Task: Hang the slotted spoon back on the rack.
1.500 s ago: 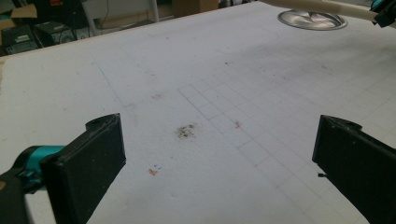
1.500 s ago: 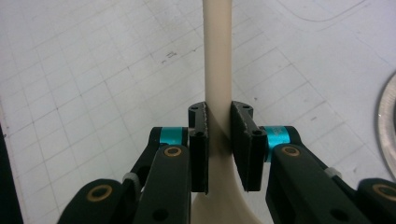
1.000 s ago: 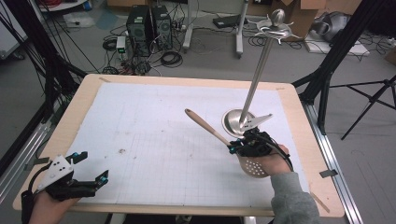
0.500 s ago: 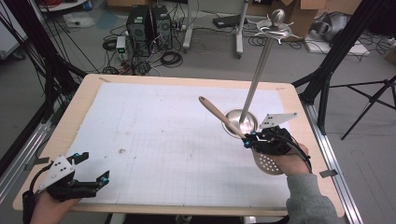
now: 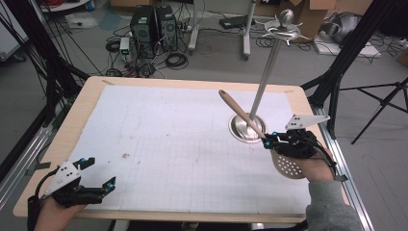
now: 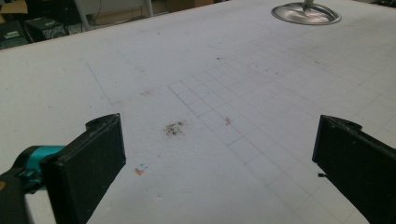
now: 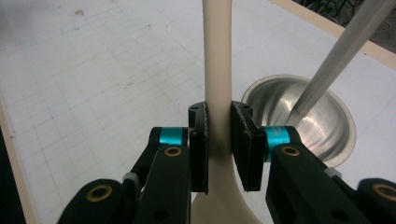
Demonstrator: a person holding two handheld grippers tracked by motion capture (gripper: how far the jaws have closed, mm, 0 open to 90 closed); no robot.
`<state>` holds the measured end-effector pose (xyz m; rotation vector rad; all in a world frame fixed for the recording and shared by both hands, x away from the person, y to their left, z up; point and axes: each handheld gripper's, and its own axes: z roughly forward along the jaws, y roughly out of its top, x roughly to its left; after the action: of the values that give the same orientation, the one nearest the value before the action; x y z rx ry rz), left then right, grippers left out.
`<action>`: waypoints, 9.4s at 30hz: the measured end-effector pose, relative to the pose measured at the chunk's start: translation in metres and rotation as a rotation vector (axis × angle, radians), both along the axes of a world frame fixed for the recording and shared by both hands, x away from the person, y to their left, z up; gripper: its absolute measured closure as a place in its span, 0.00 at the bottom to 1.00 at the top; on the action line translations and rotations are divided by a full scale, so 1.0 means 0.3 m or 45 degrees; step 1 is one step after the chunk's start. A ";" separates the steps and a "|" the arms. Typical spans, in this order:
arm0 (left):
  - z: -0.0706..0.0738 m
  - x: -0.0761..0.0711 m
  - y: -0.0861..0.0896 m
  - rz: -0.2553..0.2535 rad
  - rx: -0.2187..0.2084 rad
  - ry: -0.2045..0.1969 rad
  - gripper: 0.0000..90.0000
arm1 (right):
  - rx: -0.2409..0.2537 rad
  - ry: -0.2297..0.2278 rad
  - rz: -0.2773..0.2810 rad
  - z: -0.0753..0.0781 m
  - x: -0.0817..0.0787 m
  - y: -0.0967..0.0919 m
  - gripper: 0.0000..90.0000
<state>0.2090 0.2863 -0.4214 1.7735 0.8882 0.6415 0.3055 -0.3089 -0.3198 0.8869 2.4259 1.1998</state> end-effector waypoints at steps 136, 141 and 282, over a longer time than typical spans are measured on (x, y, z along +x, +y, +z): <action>0.025 -0.043 0.126 0.114 -0.045 -0.027 0.03 | 0.369 -0.230 -0.222 0.234 -0.082 -0.409 0.86; 0.023 -0.043 0.127 0.115 -0.045 -0.026 0.03 | 0.380 -0.231 -0.236 0.239 -0.082 -0.413 0.86; 0.012 -0.063 0.126 0.094 -0.036 -0.005 0.03 | 0.250 -0.056 -0.299 0.157 0.161 -0.130 0.86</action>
<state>0.1901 0.3242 -0.4179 1.7203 0.9592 0.6760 0.3538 -0.3478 -0.2726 1.1519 2.1246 1.3662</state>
